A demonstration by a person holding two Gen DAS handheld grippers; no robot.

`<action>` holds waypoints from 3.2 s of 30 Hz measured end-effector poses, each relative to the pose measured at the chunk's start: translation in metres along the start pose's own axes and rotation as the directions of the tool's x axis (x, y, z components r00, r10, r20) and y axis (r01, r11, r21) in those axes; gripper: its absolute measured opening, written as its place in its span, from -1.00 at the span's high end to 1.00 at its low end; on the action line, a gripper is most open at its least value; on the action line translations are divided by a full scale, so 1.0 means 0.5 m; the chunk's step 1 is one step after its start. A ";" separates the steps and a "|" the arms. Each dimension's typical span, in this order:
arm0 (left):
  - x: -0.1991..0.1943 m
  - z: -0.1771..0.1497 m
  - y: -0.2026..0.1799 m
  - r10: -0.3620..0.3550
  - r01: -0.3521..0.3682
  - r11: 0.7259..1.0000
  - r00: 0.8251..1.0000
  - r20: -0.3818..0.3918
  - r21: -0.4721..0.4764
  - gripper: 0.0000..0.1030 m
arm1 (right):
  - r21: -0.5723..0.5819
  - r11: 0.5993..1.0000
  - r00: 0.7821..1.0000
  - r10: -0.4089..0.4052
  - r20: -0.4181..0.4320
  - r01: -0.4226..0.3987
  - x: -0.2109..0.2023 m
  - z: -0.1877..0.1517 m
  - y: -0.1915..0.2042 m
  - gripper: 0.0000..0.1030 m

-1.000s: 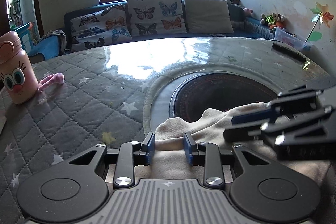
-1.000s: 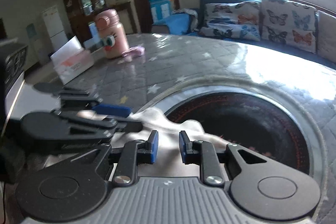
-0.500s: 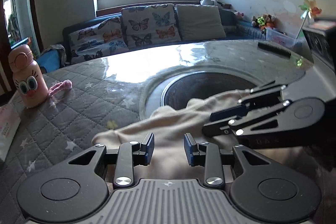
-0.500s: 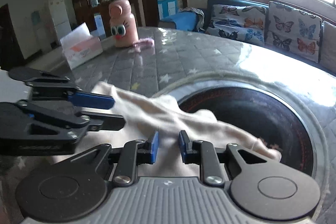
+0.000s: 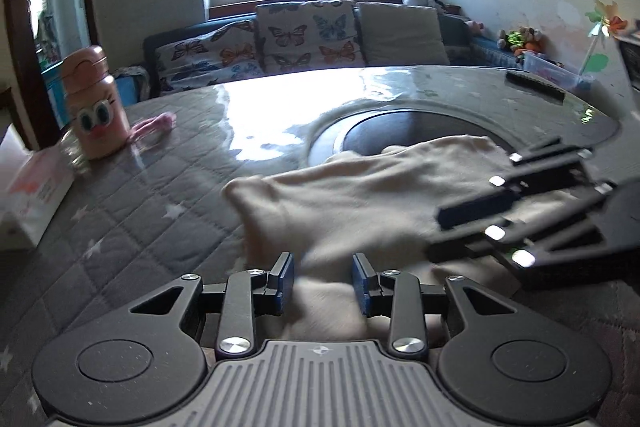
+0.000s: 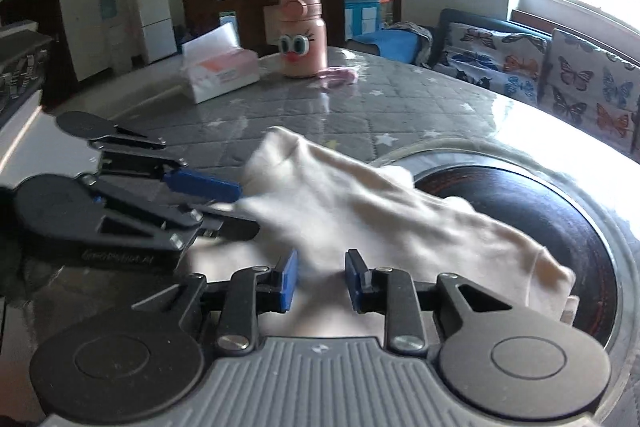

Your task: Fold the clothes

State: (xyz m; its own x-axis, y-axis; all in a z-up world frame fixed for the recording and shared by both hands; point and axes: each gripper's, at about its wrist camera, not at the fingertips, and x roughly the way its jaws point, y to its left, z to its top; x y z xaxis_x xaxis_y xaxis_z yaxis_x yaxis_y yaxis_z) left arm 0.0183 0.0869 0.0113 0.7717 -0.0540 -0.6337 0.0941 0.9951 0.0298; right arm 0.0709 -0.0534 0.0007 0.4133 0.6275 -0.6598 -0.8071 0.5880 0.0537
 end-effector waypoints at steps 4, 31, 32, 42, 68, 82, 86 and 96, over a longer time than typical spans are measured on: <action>-0.012 0.005 0.017 0.002 -0.001 0.999 1.000 0.011 -0.051 0.33 | -0.032 0.999 0.999 0.030 -0.022 -0.030 -0.004 -0.020 0.028 0.49; 0.080 0.070 0.075 0.029 -0.026 0.986 1.000 0.011 -0.166 0.38 | 0.094 0.995 1.000 -0.028 0.000 0.028 -0.085 -0.056 -0.035 0.18; 0.088 0.069 0.079 0.039 -0.039 0.985 0.999 0.000 -0.168 0.38 | 0.098 0.995 0.999 -0.034 -0.007 0.034 -0.090 -0.062 -0.039 0.17; 0.069 0.065 0.080 0.080 -0.078 0.984 0.997 0.004 -0.160 0.37 | 0.143 0.987 0.996 -0.059 -0.061 0.068 -0.145 -0.118 -0.067 0.14; 0.075 0.075 0.044 0.056 -0.055 0.994 0.998 0.006 -0.095 0.06 | 0.285 0.952 0.992 -0.127 0.026 0.115 -0.055 -0.028 -0.201 0.11; 0.098 0.073 0.068 0.070 -0.071 0.990 0.997 -0.012 -0.124 0.06 | 0.341 0.930 0.987 -0.155 0.035 0.134 -0.019 -0.020 -0.237 0.11; 0.098 0.072 0.076 0.077 -0.078 0.987 0.997 -0.014 -0.139 0.03 | 0.311 0.938 0.987 -0.161 -0.007 0.155 0.006 -0.025 -0.233 0.10; 0.044 0.043 0.093 0.055 -0.060 0.978 0.998 -0.031 -0.201 0.03 | 0.359 0.915 0.980 -0.197 0.005 0.182 -0.044 -0.039 -0.240 0.08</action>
State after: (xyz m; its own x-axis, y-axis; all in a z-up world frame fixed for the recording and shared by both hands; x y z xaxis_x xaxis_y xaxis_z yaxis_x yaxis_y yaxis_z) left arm 0.0532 0.1302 0.0157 0.7556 0.0035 -0.6550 -0.0812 0.9928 -0.0883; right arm 0.1505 -0.1478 -0.0057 0.5664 0.5018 -0.6537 -0.5119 0.8359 0.1982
